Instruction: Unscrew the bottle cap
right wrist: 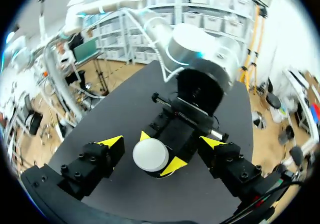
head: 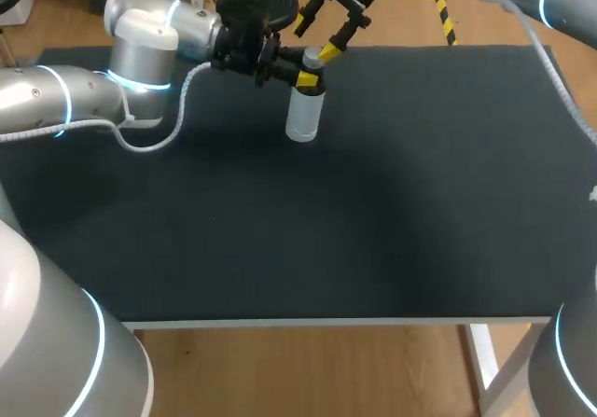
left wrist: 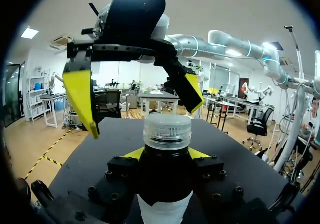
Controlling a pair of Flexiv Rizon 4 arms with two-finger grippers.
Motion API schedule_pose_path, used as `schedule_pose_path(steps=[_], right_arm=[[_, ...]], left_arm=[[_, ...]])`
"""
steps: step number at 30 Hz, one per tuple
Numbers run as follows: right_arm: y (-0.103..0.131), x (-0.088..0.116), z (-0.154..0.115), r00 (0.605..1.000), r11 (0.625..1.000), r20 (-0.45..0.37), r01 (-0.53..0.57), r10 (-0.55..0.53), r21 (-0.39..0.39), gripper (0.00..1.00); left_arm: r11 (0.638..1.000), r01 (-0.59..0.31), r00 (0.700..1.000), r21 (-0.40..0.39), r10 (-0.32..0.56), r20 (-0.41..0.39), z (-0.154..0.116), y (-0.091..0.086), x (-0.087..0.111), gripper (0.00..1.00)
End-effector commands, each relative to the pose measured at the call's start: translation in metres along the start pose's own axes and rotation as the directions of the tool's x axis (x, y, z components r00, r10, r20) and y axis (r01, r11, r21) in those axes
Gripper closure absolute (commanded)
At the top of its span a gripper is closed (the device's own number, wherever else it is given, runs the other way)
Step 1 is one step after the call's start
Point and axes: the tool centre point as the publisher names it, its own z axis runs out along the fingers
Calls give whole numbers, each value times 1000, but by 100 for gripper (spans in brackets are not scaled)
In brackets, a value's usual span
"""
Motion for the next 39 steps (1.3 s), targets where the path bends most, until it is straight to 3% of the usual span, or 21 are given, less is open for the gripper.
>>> schedule_pose_path(steps=[1,5,30,34,35,39], right_arm=[[0,13,8,964,992,239,-122,117,8,0],[2,15,8,940,986,301,-169,158,11,0],[-7,15,10,931,982,332,-179,150,60,2],[-8,14,10,930,981,331,-185,156,55,84],[-8,14,10,931,982,330,-182,155,54,100],[-10,14,9,940,986,318,-154,126,66,100]], left_arm=[[1000,1,1000,3,-1,-6,1,3,-2,100],[1000,1,1000,3,-1,-6,1,3,-2,100],[1000,1,1000,3,-1,-6,1,3,-2,100],[1000,1,1000,3,-1,-6,1,3,-2,100],[1000,1,1000,3,-1,-6,1,3,-2,100],[1000,1,1000,3,-1,-6,1,3,-2,100]])
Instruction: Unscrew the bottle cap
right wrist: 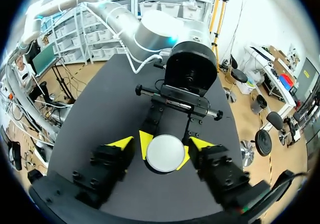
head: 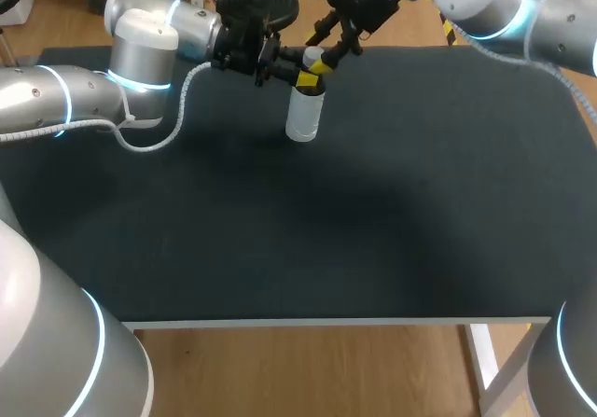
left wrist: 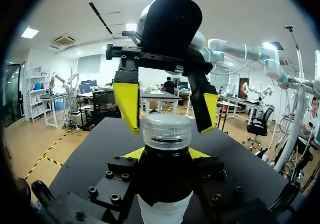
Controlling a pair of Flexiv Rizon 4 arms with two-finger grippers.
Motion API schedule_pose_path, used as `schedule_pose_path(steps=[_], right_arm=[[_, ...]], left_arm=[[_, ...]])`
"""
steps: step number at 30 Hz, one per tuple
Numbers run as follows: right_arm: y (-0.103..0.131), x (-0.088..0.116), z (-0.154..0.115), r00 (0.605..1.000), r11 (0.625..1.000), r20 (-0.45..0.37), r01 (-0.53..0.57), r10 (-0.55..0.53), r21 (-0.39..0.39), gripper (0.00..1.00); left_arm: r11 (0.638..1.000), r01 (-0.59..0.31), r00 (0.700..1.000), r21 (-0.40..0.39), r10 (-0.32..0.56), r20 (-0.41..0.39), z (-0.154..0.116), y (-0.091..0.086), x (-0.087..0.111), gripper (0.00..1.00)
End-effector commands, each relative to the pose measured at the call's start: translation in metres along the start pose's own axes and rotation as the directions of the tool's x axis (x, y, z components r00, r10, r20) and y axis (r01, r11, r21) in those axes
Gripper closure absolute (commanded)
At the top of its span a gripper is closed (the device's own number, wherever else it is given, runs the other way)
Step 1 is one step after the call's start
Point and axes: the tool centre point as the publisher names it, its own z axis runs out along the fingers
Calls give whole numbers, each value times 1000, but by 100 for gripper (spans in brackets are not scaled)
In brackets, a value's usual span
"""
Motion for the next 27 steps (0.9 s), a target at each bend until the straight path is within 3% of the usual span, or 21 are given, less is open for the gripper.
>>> schedule_pose_path(steps=[1,13,27], right_arm=[[-3,-2,-2,999,999,-18,33,-32,3,100],[-6,-3,-5,962,970,-129,243,-242,-15,100],[2,1,-12,854,881,-228,428,-468,-203,100]], left_arm=[[1000,1,1000,3,-1,-6,1,3,-2,100],[1000,1,1000,3,-1,-6,1,3,-2,100],[1000,1,1000,3,-1,-6,1,3,-2,100]])
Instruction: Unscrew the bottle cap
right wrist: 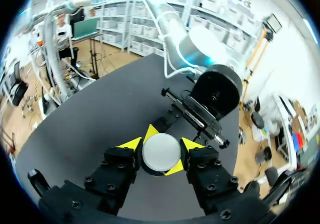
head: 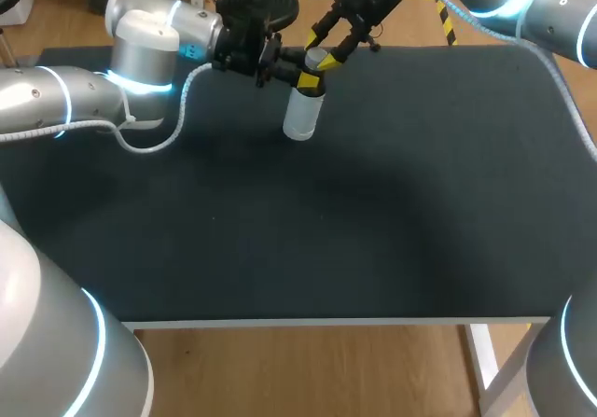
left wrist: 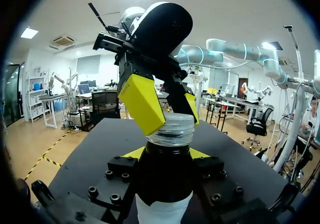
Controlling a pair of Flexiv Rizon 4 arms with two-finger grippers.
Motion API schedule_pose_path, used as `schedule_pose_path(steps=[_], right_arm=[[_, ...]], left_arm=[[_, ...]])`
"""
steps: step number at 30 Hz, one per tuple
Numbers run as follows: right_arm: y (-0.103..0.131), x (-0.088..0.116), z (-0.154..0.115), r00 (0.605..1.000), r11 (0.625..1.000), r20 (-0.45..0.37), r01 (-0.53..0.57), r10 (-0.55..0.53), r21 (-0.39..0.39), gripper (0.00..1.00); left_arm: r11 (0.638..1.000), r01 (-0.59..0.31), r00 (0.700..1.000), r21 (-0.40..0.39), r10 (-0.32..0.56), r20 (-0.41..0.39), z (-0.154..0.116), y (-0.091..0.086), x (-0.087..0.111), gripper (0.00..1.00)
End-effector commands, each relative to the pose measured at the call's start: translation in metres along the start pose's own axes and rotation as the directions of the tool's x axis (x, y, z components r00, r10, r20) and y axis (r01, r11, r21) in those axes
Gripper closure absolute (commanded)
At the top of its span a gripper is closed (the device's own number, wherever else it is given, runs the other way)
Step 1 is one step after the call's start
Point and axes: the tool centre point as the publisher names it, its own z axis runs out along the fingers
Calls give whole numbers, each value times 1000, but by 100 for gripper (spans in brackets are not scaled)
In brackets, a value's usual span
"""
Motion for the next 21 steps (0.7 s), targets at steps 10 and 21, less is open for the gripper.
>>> schedule_pose_path(steps=[10,21], right_arm=[[7,-8,-27,988,986,-68,128,-135,-103,100],[11,-7,-37,970,975,-117,200,-211,-100,100]], left_arm=[[1000,2,1000,-1,-2,-1,-2,4,-6,100],[1000,2,1000,-1,-2,-1,-2,4,-6,100]])
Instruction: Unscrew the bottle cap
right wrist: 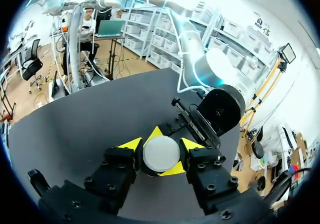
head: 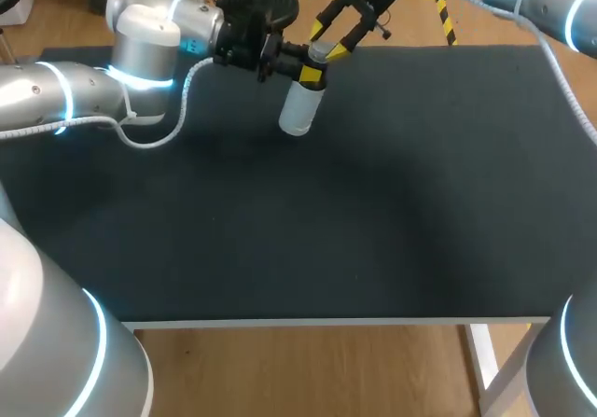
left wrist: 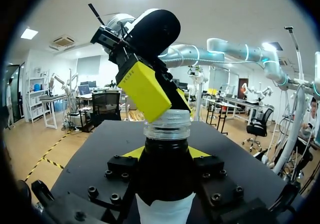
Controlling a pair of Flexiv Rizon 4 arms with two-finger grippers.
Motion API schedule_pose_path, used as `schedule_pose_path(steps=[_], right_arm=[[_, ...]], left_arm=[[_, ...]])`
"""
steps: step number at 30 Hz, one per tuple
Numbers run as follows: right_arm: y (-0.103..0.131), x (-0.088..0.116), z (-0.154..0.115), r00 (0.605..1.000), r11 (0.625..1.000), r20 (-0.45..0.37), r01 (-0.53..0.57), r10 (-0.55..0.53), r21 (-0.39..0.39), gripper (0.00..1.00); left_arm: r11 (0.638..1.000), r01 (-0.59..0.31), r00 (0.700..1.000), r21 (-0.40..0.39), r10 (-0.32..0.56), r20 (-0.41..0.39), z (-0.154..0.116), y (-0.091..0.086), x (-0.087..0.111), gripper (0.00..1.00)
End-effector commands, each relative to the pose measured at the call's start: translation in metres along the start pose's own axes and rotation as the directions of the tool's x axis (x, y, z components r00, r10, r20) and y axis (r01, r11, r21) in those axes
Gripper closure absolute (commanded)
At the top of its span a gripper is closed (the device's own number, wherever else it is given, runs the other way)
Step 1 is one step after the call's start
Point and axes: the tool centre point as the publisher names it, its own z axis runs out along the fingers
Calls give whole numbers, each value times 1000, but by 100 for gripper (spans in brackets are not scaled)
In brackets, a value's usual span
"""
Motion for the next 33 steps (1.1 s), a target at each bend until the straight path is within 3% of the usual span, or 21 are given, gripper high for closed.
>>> schedule_pose_path(steps=[1,6,11,12,13,18,20,21,22,24,25,26,28,29,30,31,32,33], right_arm=[[6,-4,-15,998,1000,-66,15,-14,11,100],[6,-1,-11,992,999,-115,49,-46,20,100],[9,-1,-10,995,998,-96,29,-25,47,100],[10,-1,-10,997,998,-74,12,-8,57,63],[11,-2,-11,999,997,-40,-19,22,75,0],[13,0,-11,992,991,35,-121,120,53,0],[13,1,-12,968,976,140,-215,211,21,0],[13,1,-12,962,974,151,-228,227,-8,0],[14,-1,-13,929,950,201,-309,311,-39,0],[14,-3,-13,891,926,256,-372,375,-64,0],[13,-5,-11,833,883,306,-466,461,-62,0],[12,-6,-10,838,887,306,-458,452,-55,0],[10,-8,-5,727,787,373,-617,576,-13,0],[11,-6,-2,741,803,385,-596,550,1,0],[12,-6,-2,678,745,389,-666,624,-33,0],[10,-8,2,676,730,401,-683,617,28,0],[11,-7,5,663,723,407,-690,628,9,0],[10,-7,8,619,677,403,-736,674,-2,0]], left_arm=[[1000,1,1000,7,-1,-4,-2,10,-2,100],[1000,1,1000,7,-1,-4,-2,10,-2,100],[1000,1,1000,7,-1,-4,-2,10,-2,100],[1000,1,1000,7,-1,-4,-2,10,-2,100],[1000,1,1000,7,-1,-4,-2,10,-2,100],[1000,1,1000,7,-1,-4,-2,10,-2,100],[1000,1,1000,7,-1,-4,-2,10,-2,100],[1000,1,1000,7,-1,-4,-2,10,-2,100],[1000,1,1000,7,-1,-4,-2,10,-2,100],[1000,1,1000,7,-1,-4,-2,10,-2,100],[1000,1,1000,7,-1,-4,-2,10,-2,100],[1000,1,1000,7,-1,-4,-2,10,-2,100],[1000,1,1000,7,-1,-4,-2,10,-2,100],[1000,1,1000,7,-1,-4,-2,10,-2,100],[1000,1,1000,7,-1,-4,-2,10,-2,100],[1000,1,1000,7,-1,-4,-2,10,-2,100],[1000,1,1000,7,-1,-4,-2,10,-2,100],[1000,1,1000,7,-1,-4,-2,10,-2,100]])
